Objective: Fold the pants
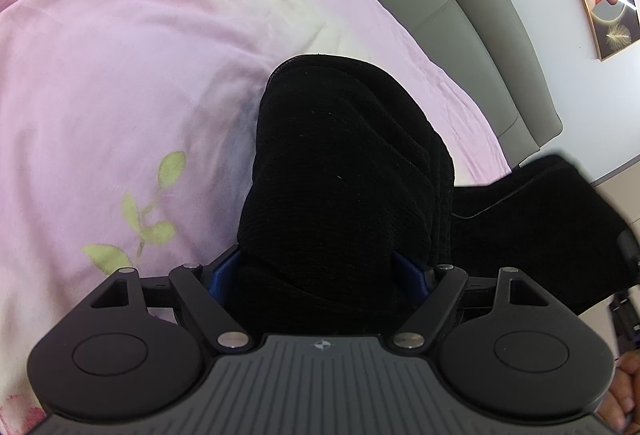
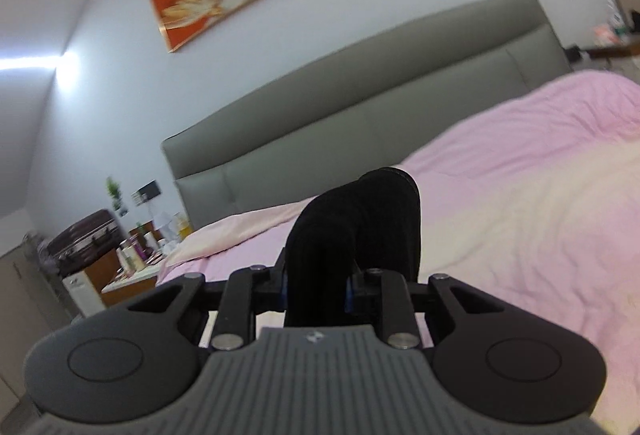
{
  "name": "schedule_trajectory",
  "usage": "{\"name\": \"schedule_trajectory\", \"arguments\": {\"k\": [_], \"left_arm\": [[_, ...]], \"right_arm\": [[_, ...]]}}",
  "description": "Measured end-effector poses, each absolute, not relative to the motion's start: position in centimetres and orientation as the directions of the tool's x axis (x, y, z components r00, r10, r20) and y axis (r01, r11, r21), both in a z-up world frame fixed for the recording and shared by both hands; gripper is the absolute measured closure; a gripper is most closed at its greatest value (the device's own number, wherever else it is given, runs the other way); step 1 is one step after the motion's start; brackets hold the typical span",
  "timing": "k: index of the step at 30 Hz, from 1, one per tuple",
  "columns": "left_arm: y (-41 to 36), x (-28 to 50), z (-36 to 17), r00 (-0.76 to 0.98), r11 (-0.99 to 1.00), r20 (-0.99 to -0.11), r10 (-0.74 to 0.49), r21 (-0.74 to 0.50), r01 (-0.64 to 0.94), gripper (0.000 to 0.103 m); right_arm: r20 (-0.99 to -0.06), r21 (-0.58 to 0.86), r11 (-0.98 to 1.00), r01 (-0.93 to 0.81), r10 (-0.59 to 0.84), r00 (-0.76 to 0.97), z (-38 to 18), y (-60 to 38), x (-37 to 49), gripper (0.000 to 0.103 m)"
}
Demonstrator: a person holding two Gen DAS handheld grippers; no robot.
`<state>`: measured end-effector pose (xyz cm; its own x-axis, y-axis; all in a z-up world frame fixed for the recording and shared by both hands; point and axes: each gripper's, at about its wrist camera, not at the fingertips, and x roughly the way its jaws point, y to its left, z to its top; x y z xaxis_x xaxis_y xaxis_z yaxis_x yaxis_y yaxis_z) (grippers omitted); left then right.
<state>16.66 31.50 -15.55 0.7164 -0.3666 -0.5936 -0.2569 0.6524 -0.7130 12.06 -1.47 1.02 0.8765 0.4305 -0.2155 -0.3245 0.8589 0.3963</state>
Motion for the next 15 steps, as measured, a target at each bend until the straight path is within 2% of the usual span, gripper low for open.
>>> {"name": "schedule_trajectory", "arguments": {"k": [6,15], "left_arm": [[32.0,16.7,-16.1,0.715,0.624,-0.589,-0.377,-0.732,-0.273,0.012],[32.2,16.8,-16.2,0.712,0.62,-0.588,-0.383,-0.735,-0.273,0.012]], "right_arm": [[-0.19,0.196,0.822,-0.535,0.568,0.801,2.2,5.9,9.4,0.083],[-0.238,0.037,0.748,-0.663,0.651,0.721,1.4,11.9,6.1,0.083]]}}
